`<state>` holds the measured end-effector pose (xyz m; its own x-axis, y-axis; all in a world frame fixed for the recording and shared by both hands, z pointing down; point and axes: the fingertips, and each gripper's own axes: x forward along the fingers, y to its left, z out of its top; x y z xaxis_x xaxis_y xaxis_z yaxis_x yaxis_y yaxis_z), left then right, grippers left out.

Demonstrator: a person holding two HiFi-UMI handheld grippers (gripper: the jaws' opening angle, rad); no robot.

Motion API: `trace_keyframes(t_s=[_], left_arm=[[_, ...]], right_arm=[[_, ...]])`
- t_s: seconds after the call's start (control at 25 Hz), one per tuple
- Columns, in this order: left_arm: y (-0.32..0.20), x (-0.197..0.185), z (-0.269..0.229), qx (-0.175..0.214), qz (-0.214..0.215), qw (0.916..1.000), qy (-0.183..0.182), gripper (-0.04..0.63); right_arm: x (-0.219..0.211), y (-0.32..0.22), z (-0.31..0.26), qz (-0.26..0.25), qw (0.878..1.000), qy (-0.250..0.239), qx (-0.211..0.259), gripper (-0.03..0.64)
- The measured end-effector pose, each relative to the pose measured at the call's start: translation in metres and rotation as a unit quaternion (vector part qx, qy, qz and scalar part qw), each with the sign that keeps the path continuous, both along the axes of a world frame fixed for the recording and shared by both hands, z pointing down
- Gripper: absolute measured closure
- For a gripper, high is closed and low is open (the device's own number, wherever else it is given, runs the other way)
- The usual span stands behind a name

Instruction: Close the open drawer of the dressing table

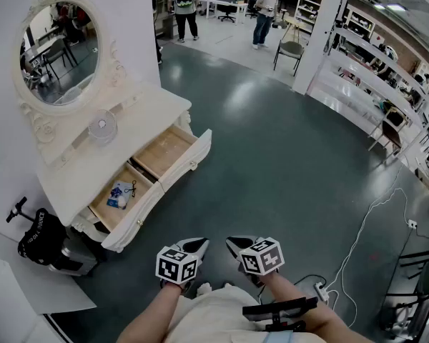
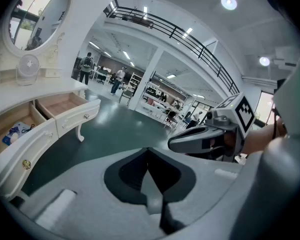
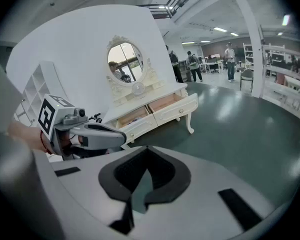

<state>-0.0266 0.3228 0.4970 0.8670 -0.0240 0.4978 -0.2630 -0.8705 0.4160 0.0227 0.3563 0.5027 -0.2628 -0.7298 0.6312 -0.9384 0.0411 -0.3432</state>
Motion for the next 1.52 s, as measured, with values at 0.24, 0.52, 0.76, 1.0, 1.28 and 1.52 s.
trace_keyframes(t_s=[0.24,0.52,0.76,1.0,1.28,1.52], left_arm=[[0.0,0.006,0.0,-0.002,0.002,1.0,0.002,0.586],[-0.002,0.01,0.003,-0.007,0.003,1.0,-0.003,0.586],[-0.007,0.013,0.005,-0.009,0.0,1.0,-0.005,0.586],[-0.014,0.01,0.006,-0.012,-0.005,0.9999,-0.006,0.586],[-0.02,0.008,0.011,-0.019,-0.012,0.9997,-0.008,0.586],[-0.037,0.019,0.015,-0.021,-0.021,0.9995,-0.014,0.586]], right_arm=[[0.003,-0.003,0.002,-0.001,1.0,0.005,-0.001,0.601],[0.008,-0.004,0.004,0.002,1.0,0.003,-0.005,0.601],[0.012,-0.011,0.001,0.009,1.0,-0.002,0.01,0.601],[0.016,-0.02,0.001,0.029,0.999,-0.004,0.017,0.6],[0.018,-0.026,0.003,0.03,0.999,0.003,0.018,0.598],[0.036,-0.049,0.007,0.027,1.0,-0.003,0.016,0.598]])
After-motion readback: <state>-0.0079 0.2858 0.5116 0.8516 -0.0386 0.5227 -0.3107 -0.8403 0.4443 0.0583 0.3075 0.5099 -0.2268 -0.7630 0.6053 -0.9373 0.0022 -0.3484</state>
